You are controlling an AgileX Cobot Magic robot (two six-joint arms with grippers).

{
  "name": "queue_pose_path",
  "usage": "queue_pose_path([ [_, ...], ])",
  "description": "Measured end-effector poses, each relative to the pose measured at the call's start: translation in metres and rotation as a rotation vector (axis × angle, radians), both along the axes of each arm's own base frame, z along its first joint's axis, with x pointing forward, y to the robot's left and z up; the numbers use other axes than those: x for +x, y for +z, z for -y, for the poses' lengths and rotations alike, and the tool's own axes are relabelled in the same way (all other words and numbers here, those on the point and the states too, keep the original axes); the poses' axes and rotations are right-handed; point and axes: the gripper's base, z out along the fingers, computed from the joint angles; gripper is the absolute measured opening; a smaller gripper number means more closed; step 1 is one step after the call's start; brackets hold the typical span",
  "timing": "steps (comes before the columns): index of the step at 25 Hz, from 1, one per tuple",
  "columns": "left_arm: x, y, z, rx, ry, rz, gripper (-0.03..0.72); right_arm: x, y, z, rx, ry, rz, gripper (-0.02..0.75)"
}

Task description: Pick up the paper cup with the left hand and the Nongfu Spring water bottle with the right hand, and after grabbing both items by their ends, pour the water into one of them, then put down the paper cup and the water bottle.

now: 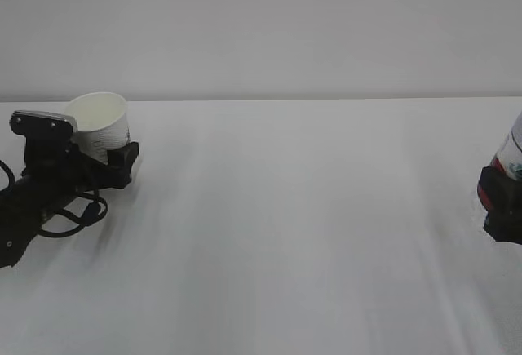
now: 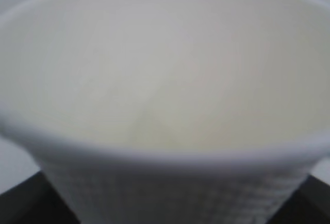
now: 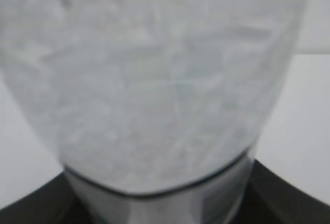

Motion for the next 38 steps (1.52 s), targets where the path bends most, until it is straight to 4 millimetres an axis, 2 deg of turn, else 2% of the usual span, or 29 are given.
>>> queue_pose_path([
  [4,0.001,0.001,0.000,-0.002,0.000,0.003,0.680,0.000,0.000,0.000,0.000,0.000,0.000,0.449],
  [11,0.002,0.001,0.001,-0.002,-0.008,0.007,0.586,0.000,-0.001,0.000,0.015,-0.004,-0.008,0.449],
  [18,0.000,0.001,0.006,-0.005,-0.063,0.005,0.580,0.000,-0.004,0.000,0.021,-0.005,-0.021,0.449],
  [24,-0.001,0.002,0.011,-0.100,-0.099,-0.020,0.579,0.001,-0.004,0.000,0.023,-0.011,-0.023,0.449],
  [33,-0.007,0.016,0.028,-0.073,-0.299,0.007,0.576,0.001,-0.004,0.000,0.021,-0.011,-0.021,0.449],
  [38,-0.014,0.016,0.049,-0.065,-0.386,0.004,0.576,0.001,-0.004,0.000,0.020,-0.010,-0.021,0.449],
])
